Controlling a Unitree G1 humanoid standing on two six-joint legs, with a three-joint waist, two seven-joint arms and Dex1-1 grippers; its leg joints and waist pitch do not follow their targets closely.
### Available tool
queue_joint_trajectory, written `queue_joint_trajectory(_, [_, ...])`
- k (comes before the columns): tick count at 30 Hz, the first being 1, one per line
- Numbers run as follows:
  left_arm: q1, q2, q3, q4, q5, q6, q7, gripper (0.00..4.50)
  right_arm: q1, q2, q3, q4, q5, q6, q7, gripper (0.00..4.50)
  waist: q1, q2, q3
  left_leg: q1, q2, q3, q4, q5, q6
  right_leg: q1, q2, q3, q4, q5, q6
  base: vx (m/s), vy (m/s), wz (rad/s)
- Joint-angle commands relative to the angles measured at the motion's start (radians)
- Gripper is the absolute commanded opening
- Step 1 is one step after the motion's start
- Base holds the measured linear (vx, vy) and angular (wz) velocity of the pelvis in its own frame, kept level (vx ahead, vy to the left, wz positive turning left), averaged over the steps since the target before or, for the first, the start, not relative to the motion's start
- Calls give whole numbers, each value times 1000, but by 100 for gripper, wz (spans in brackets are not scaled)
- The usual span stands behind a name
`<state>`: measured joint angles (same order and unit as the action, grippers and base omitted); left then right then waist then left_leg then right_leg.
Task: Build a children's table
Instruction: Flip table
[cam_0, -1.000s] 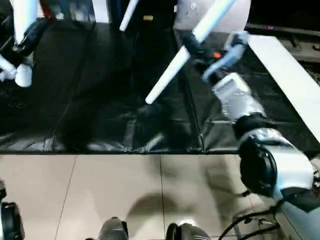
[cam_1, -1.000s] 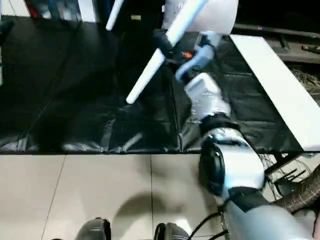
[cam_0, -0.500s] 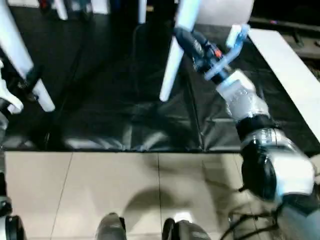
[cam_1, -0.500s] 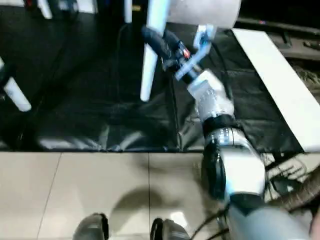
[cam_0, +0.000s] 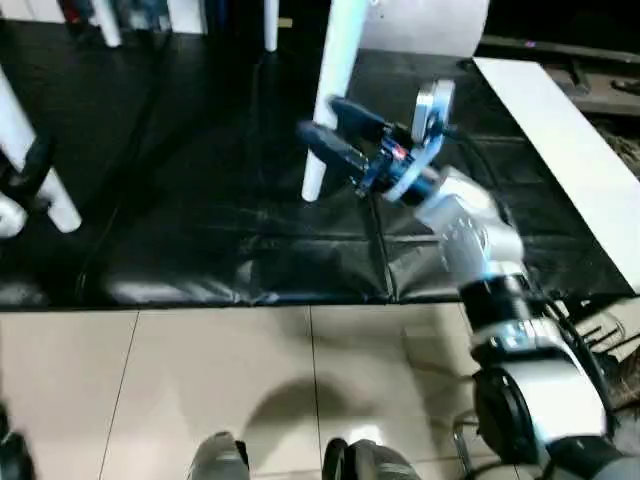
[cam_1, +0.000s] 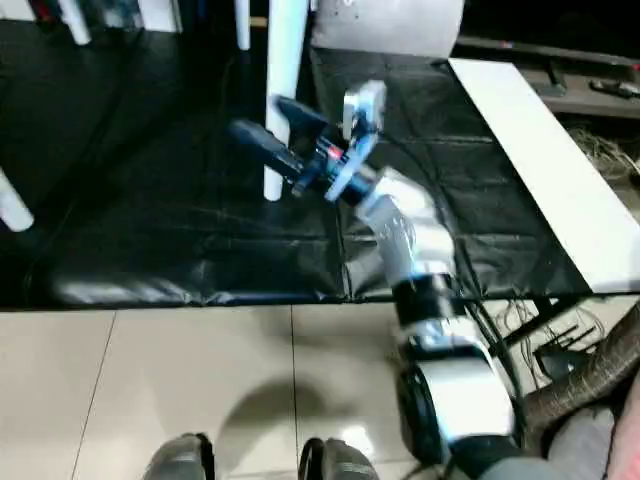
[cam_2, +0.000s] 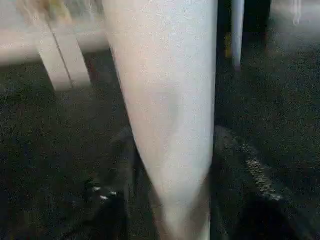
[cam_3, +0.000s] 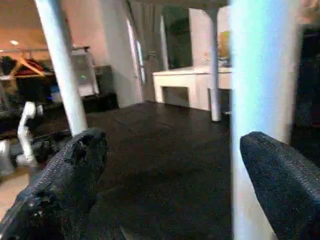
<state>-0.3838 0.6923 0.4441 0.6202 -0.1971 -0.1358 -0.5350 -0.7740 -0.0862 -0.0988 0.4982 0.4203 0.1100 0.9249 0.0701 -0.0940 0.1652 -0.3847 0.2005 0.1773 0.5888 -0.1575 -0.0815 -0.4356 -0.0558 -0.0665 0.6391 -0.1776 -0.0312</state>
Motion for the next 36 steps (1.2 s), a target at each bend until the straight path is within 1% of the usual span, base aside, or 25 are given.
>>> queue_joint_trajectory(1, [59, 1, 17, 25, 0, -21, -11, 258, 55, -15, 0, -121, 19, 50, -11, 450, 4, 30, -89, 23, 35, -15, -78, -182, 6, 57, -87, 65, -73, -176, -169, 0, 0, 0])
queue_joint_trajectory(3, [119, -7, 50, -22, -41, -37, -50, 270, 111, -23, -1, -199, 37, 84, -22, 450, 3, 35, -90, 27, 38, -13, -77, -159, 20, 52, -84, 62, -68, -103, -193, 0, 0, 0])
queue_joint_trajectory(5, [160, -16, 73, -55, -67, -53, -67, 292, 150, -26, -2, -248, 48, 104, -33, 450, 6, 31, -90, 27, 41, -11, -77, -133, 30, 56, -83, 60, -61, -28, -221, 0, 0, 0])
queue_joint_trajectory(6, [231, -56, 137, -154, -165, -39, -118, 292, 222, -34, -2, -329, 69, 143, -55, 450, 6, 28, -88, 30, 38, -8, -77, -155, 35, 53, -80, 59, -65, -41, -229, 0, 0, 0])
queue_joint_trajectory(7, [255, -73, 162, -193, -207, -32, -135, 292, 249, -38, 0, -359, 74, 154, -65, 450, 11, 28, -88, 28, 43, -11, -78, -145, 30, 61, -90, 61, -61, -33, -240, 0, 0, 0])
queue_joint_trajectory(8, [299, -97, 181, -268, -274, -4, -176, 292, 288, -45, 5, -400, 81, 172, -72, 450, 14, 24, -79, 28, 43, -4, -79, -169, 25, 53, -86, 62, -68, -50, -246, 0, 0, 0])
queue_joint_trajectory(9, [353, -116, 173, -355, -317, 23, -207, 292, 324, -52, 9, -435, 91, 192, -73, 450, 17, 14, -78, 26, 42, -4, -82, -206, 16, 59, -87, 62, -73, -112, -237, 0, 0, 0])
queue_joint_trajectory(12, [458, -144, 130, -514, -388, 76, -246, 292, 396, -68, 21, -509, 108, 236, -64, 450, 22, 17, -64, 30, 46, -8, -90, -313, 3, 47, -91, 66, -96, -320, -184, 0, 0, 0])
queue_joint_trajectory(13, [538, -157, 59, -651, -438, 128, -262, 292, 452, -98, 48, -563, 119, 271, -30, 450, 22, 18, -60, 31, 46, -9, -91, -336, -4, 44, -90, 66, -100, -365, -170, 0, 0, 0])
queue_joint_trajectory(14, [576, -162, 19, -722, -463, 158, -267, 292, 479, -115, 63, -587, 123, 286, -10, 450, 25, 16, -57, 30, 50, -13, -92, -366, -12, 44, -92, 68, -105, -425, -145, 0, 0, 0])
queue_joint_trajectory(15, [608, -157, -40, -780, -475, 181, -278, 292, 508, -146, 90, -608, 121, 306, 23, 450, 27, 11, -52, 35, 47, -11, -94, -395, -10, 35, -87, 69, -116, -483, -122, 0, 0, 0])
queue_joint_trajectory(19, [647, -146, -182, -869, -463, 222, -314, 292, 572, -223, 168, -638, 106, 334, 114, 450, 33, 8, -48, 30, 40, -18, -96, -403, -12, 38, -91, 69, -133, -597, -47, 0, 0, 0])
queue_joint_trajectory(21, [642, -150, -242, -883, -441, 252, -339, 292, 592, -251, 205, -630, 86, 329, 152, 450, 33, 7, -50, 25, 39, -22, -97, -377, -15, 44, -95, 67, -138, -628, -22, 0, 0, 0])
queue_joint_trajectory(23, [631, -152, -363, -853, -359, 319, -405, 292, 618, -291, 292, -568, 8, 280, 212, 450, 30, 9, -44, 35, 40, -22, -102, -399, -17, 38, -92, 64, -148, -651, -12, 0, 0, 0])
queue_joint_trajectory(24, [630, -152, -368, -850, -355, 322, -408, 292, 619, -292, 296, -564, 4, 277, 214, 450, 27, 10, -41, 37, 39, -26, -105, -425, -24, 42, -96, 60, -155, -687, -6, 0, 0, 0])
queue_joint_trajectory(25, [628, -152, -416, -806, -312, 340, -431, 292, 625, -303, 341, -517, -43, 244, 236, 450, 26, 10, -41, 38, 39, -29, -107, -430, -25, 46, -99, 60, -157, -698, -8, 0, 0, 0])
queue_joint_trajectory(26, [620, -159, -461, -745, -257, 347, -443, 292, 627, -306, 383, -451, -90, 210, 255, 450, 23, 16, -42, 39, 40, -32, -110, -440, -31, 47, -100, 59, -160, -696, -12, 0, 0, 0])
queue_joint_trajectory(27, [624, -152, -480, -734, -250, 350, -442, 292, 631, -309, 400, -433, -106, 196, 258, 450, 21, 13, -41, 42, 39, -33, -109, -445, -27, 45, -101, 58, -164, -704, -9, 0, 0, 0])
queue_joint_trajectory(28, [622, -148, -522, -677, -209, 339, -449, 292, 626, -309, 439, -364, -150, 158, 267, 450, 17, 18, -47, 45, 42, -35, -111, -438, -29, 52, -104, 59, -161, -649, -32, 0, 0, 0])
queue_joint_trajectory(30, [623, -139, -552, -649, -192, 330, -448, 292, 626, -312, 464, -329, -173, 138, 270, 450, 17, 19, -47, 42, 44, -36, -114, -426, -25, 56, -101, 61, -152, -582, -59, 0, 0, 0])
queue_joint_trajectory(31, [624, -134, -599, -582, -170, 317, -461, 292, 620, -311, 519, -249, -223, 94, 275, 450, 17, 21, -45, 42, 44, -35, -115, -423, -21, 55, -100, 62, -149, -555, -70, 0, 0, 0])
queue_joint_trajectory(32, [628, -136, -612, -566, -162, 312, -455, 292, 622, -307, 529, -228, -229, 85, 274, 450, 15, 21, -43, 45, 44, -32, -114, -423, -16, 51, -97, 64, -147, -516, -89, 0, 0, 0])
queue_joint_trajectory(33, [632, -139, -619, -557, -155, 307, -450, 292, 626, -304, 535, -215, -232, 79, 273, 450, 16, 21, -45, 46, 45, -31, -113, -421, -13, 52, -98, 65, -145, -495, -100, 0, 0, 0])
queue_joint_trajectory(34, [623, -158, -622, -528, -154, 316, -437, 292, 620, -276, 522, -168, -235, 72, 239, 450, 16, 14, -44, 42, 47, -28, -113, -396, -3, 56, -98, 68, -136, -431, -130, 0, 0, 0])
queue_joint_trajectory(36, [577, -211, -626, -415, -113, 327, -363, 292, 604, -207, 476, -47, -230, 86, 137, 450, 14, 18, -43, 46, 45, -22, -109, -380, 6, 50, -98, 71, -136, -399, -160, 0, 0, 0])
